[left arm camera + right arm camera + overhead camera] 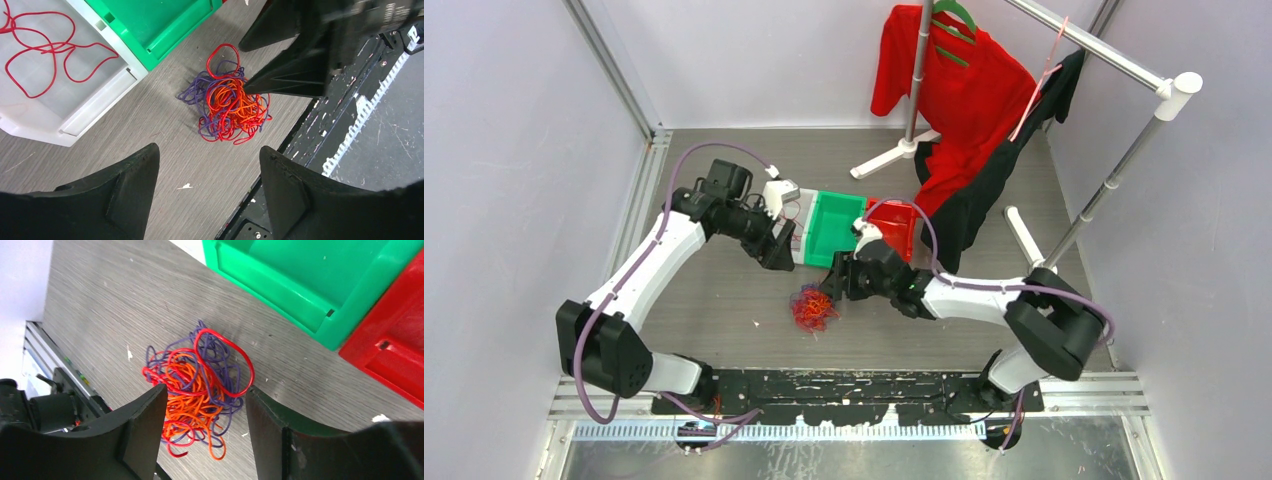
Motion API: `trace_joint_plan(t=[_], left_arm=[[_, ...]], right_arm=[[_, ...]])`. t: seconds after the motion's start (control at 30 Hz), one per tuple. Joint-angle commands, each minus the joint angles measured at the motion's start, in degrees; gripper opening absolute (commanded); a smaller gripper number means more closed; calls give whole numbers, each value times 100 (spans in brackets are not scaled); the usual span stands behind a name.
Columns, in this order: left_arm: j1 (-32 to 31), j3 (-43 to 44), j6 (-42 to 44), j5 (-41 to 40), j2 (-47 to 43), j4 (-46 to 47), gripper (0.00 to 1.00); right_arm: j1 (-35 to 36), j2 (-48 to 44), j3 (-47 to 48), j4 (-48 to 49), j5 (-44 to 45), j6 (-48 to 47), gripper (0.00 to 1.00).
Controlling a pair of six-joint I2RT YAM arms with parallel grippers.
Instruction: Untangle the cables
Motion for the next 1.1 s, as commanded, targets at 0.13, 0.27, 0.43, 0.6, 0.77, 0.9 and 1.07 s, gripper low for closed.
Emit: trace_joint_plan(t=[0.13, 0.27, 0.43, 0.6, 0.77, 0.9, 1.07], left_arm=[[-20, 205, 46, 206, -384, -208, 73], [-18, 186, 102, 186, -410, -281, 73], [-19, 258, 117, 273, -423, -321, 72], [-22, 281, 76, 644, -405, -324, 72], [-61, 246, 202, 1192, -429, -421, 72], [-124, 103, 501, 1727, -545, -555, 72], [-239, -42, 1205, 1853, -713, -729, 71]], right_arm=[[-136, 574, -28, 1247, -483, 18, 45], [-137, 276, -77, 1505, -590, 95, 12], [-137, -392, -48, 1226, -722, 111, 1], [-120, -747, 55, 1139, -1165, 290, 1], [-13, -796, 206, 1262, -1759, 532, 1], [36, -748, 314, 1337, -2108, 640, 1], [46, -611, 446, 1423, -2616, 754, 1]])
